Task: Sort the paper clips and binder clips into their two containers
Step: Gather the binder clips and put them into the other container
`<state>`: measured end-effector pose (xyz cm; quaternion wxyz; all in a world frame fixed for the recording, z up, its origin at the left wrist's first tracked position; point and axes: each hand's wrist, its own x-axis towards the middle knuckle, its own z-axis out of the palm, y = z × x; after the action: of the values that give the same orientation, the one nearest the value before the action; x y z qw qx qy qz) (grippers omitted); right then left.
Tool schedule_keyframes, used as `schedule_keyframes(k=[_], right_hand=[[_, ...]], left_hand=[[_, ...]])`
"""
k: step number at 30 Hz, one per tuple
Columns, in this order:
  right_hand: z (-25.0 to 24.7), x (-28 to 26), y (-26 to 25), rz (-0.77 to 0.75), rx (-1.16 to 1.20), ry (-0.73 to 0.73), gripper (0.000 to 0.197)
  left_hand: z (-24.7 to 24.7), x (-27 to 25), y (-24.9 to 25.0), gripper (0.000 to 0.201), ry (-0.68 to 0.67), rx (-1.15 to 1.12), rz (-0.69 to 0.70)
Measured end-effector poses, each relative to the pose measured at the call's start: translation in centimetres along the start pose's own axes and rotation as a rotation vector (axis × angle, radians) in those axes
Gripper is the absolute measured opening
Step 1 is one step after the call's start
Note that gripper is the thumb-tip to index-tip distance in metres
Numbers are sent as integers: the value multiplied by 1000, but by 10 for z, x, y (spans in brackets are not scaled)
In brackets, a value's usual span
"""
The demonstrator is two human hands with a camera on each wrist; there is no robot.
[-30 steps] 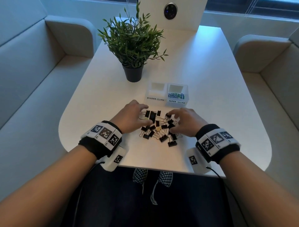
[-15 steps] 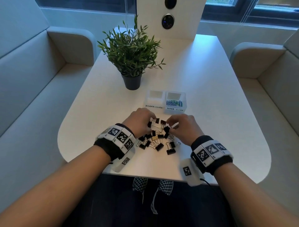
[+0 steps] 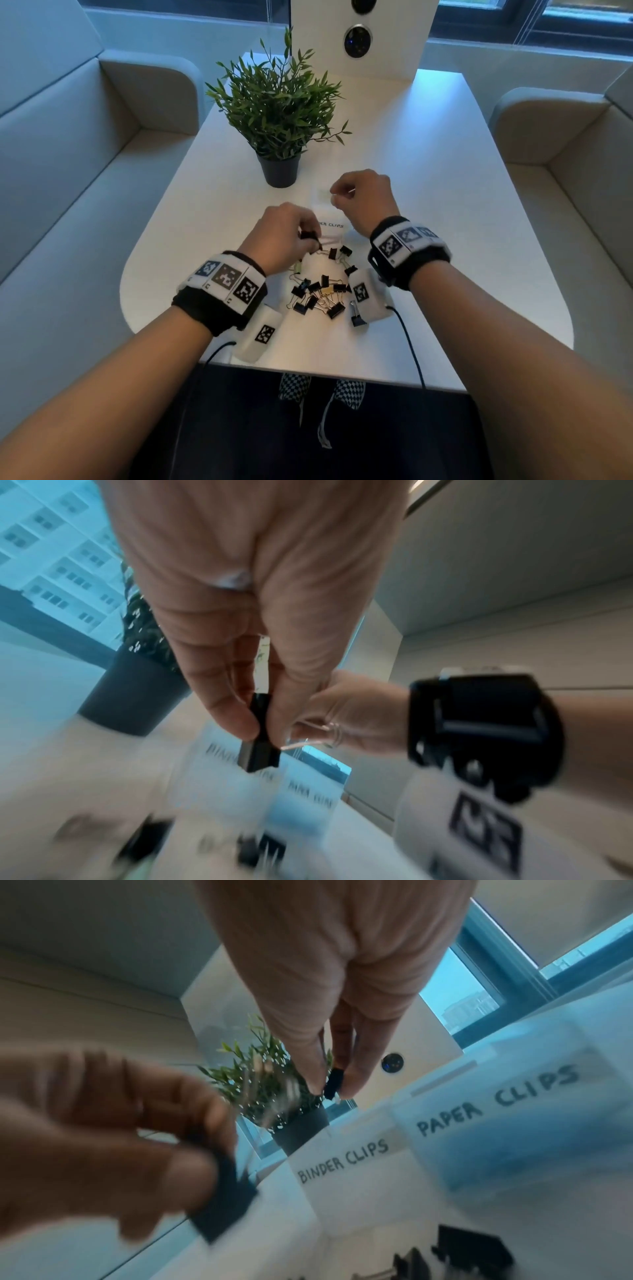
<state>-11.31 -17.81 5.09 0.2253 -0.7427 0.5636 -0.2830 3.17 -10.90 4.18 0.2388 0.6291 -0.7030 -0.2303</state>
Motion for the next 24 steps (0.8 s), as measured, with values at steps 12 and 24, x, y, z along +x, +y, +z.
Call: schedule_keyframes(k=[12, 24], right_hand=[[-25, -44, 34, 62, 3, 50, 21], [14, -69, 43, 91, -241, -342, 26]], left_hand=[[-12, 59, 16, 18, 156, 147, -7], [-2, 42, -4, 29, 183, 193, -85]])
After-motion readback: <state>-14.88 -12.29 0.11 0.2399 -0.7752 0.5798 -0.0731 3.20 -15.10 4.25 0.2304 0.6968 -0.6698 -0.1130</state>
